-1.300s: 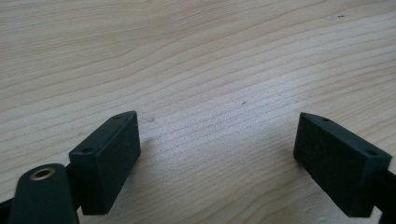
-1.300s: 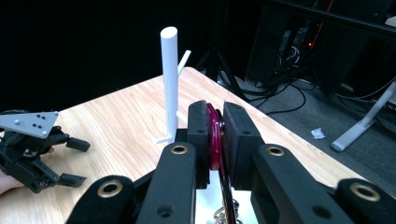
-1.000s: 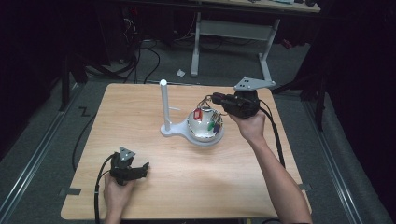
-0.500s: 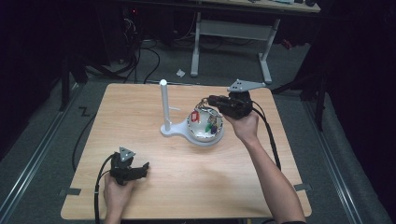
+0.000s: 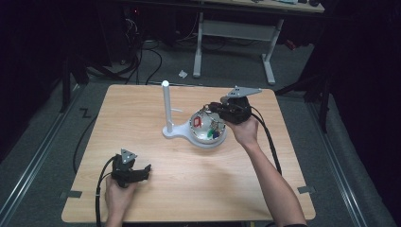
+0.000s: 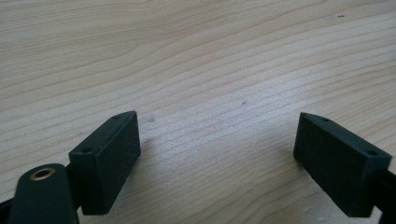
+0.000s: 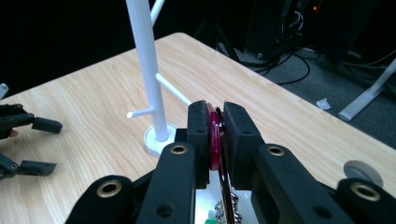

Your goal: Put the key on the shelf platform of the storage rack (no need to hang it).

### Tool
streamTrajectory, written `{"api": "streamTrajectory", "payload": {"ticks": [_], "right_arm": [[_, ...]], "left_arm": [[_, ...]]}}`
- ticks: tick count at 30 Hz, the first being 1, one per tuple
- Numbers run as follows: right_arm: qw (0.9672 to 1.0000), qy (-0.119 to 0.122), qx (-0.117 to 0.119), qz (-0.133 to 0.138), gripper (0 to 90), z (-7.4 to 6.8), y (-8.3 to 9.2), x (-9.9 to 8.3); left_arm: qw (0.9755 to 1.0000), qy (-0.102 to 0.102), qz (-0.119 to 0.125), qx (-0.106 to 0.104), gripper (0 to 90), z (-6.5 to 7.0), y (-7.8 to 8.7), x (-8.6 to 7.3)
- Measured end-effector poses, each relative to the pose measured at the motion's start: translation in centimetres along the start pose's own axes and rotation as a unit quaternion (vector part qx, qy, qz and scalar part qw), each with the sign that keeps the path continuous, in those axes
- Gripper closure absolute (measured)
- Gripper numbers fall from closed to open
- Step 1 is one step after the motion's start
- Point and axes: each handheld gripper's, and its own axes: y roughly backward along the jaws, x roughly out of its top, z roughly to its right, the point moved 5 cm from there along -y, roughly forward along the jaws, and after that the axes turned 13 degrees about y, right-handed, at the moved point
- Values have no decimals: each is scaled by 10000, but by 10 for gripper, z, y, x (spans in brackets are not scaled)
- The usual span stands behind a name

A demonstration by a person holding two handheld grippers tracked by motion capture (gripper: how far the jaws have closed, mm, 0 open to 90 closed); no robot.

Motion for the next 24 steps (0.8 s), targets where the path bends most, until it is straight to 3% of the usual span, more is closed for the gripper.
{"api": "streamTrajectory", "payload": {"ticks": [13, 24], "right_arm": [[9998, -45, 16, -186, 819, -1, -14, -17], [9993, -223, -1, -284, 816, 1, -24, -35]], "left_arm": [[10000, -11, -5, -3, 150, 0, 0, 0], [10000, -4, -4, 1, 150, 0, 0, 0]]}}
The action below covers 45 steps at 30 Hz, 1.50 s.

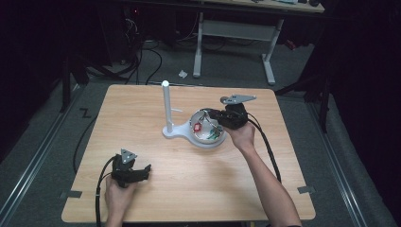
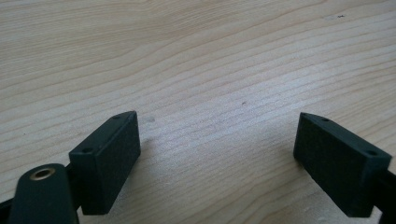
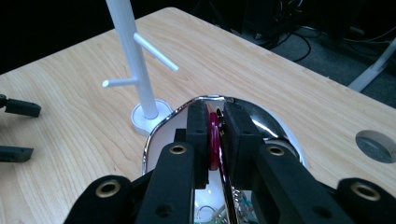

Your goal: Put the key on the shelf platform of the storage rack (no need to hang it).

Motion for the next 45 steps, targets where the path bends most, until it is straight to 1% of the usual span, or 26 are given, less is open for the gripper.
{"api": "streamTrajectory", "payload": {"ticks": [3, 4, 8, 14, 17, 20, 22, 24, 26, 30, 35, 41, 45], "right_arm": [[10000, -36, 30, 7, 816, -1, -1, -3], [10000, -9, 51, 22, 816, -2, -2, -3], [9999, 15, 141, -95, 815, -6, -8, -8], [9996, -29, 241, -119, 814, -9, -15, -11], [9994, -144, 303, -111, 813, -8, -17, -11], [9994, -188, 258, -119, 811, -5, -19, -13], [9995, -179, 183, -158, 811, -4, -20, -14], [9995, -153, 114, -268, 811, -3, -22, -17], [9994, -178, 149, -250, 811, -3, -24, -18], [9994, -118, 186, -284, 808, -6, -27, -18], [9988, -171, 349, -310, 802, -10, -31, -19], [9981, -107, 446, -418, 793, -18, -37, -21], [9975, -75, 477, -523, 755, -21, -41, -23]], "left_arm": [[10000, -4, -1, -2, 150, 0, 0, 0], [10000, 4, -1, 1, 150, 0, 0, 0], [10000, -2, 0, -1, 150, 0, 0, 0], [10000, -1, 1, -1, 150, 0, 0, 0], [10000, 12, 0, 9, 150, 0, 0, 0], [10000, 15, -1, 8, 150, 0, 0, 0], [10000, 4, 0, 1, 150, 0, 0, 0], [10000, 4, 0, 2, 150, 0, 0, 0], [10000, 14, -1, 9, 150, 0, 0, 0], [10000, 16, -1, 8, 150, 0, 0, 0], [10000, 4, 0, 1, 150, 0, 0, 0], [10000, 11, 2, 5, 150, 0, 0, 0], [10000, 4, 1, 2, 150, 0, 0, 0]]}}
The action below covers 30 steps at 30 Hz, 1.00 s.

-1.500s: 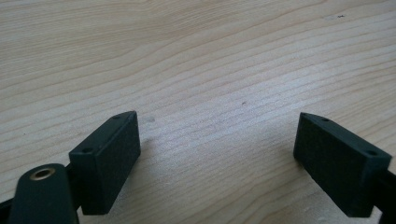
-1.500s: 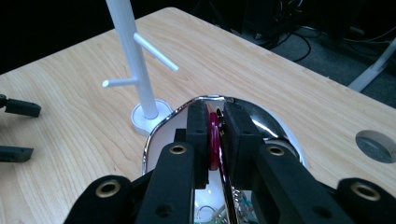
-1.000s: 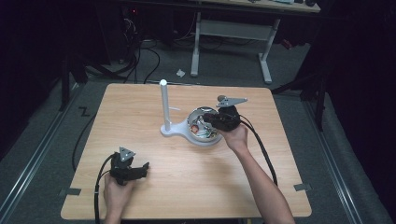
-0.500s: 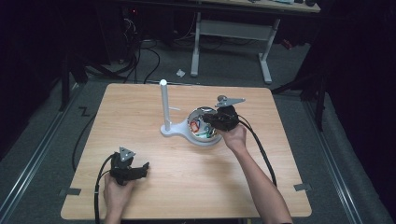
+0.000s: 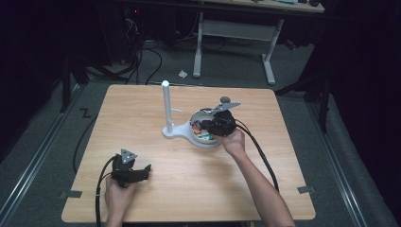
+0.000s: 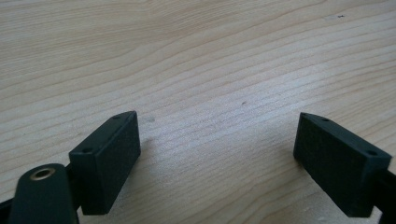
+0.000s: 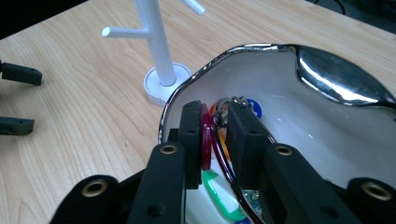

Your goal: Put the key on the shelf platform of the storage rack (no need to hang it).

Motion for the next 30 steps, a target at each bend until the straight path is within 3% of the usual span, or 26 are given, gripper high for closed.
{"api": "streamTrajectory", "payload": {"ticks": [6, 14, 23, 30], "right_arm": [[9999, -67, -120, -97, 578, 0, 0, -2], [9998, -147, -39, -99, 439, 3, 2, -3], [9993, -338, -78, 103, 366, 6, 13, -6], [9992, -283, -99, 263, 359, 6, 25, -3]], "left_arm": [[10000, 3, -1, 1, 150, 0, 0, 0], [10000, 7, -1, 3, 150, 0, 0, 0], [10000, -1, -2, 0, 150, 0, 0, 0], [10000, 0, 0, -1, 150, 0, 0, 0]]}}
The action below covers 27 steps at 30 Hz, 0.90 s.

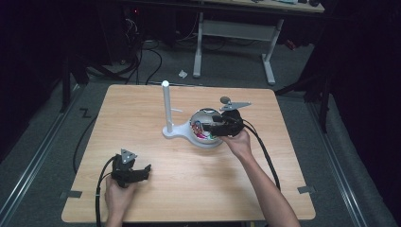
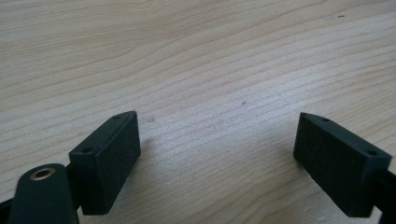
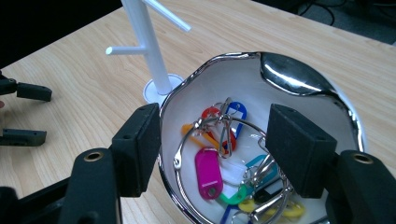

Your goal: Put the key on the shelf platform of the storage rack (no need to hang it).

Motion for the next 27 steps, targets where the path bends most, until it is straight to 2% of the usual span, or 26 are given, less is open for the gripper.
{"api": "streamTrajectory", "payload": {"ticks": [9, 16, 27], "right_arm": [[9996, 49, -249, 128, 382, 3, 14, 3], [9987, 2, -425, 276, 392, 8, 31, 4], [9969, -264, -673, 320, 420, 20, 59, -10]], "left_arm": [[10000, 11, 1, 4, 150, 0, 0, 0], [10000, 5, 0, 2, 150, 0, 0, 0], [10000, 33, 6, 7, 150, 0, 0, 0]]}}
